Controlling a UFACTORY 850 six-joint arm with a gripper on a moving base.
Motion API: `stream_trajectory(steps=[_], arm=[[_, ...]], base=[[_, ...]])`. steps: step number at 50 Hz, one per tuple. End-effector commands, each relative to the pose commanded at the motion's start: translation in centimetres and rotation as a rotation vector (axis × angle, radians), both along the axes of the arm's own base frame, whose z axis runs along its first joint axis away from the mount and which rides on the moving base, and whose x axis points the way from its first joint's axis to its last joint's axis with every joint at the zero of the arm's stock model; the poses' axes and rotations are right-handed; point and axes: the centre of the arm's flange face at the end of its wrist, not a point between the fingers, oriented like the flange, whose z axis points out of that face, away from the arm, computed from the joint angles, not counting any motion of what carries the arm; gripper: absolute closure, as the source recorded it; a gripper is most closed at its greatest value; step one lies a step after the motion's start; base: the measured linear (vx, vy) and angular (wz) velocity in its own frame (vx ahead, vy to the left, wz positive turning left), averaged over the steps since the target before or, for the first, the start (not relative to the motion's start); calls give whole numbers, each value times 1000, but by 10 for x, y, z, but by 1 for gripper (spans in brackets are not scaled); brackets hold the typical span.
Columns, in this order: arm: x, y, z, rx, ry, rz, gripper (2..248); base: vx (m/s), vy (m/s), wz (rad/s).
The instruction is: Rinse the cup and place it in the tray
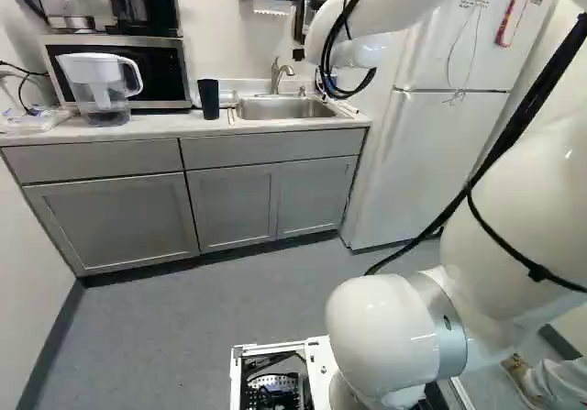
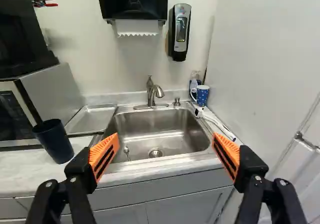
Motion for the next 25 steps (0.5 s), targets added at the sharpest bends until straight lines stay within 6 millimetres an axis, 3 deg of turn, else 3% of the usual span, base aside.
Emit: stream_trajectory(steps=[25], arm=[[0,0,0,0,0,0,3]], base=[[69,-32,123]])
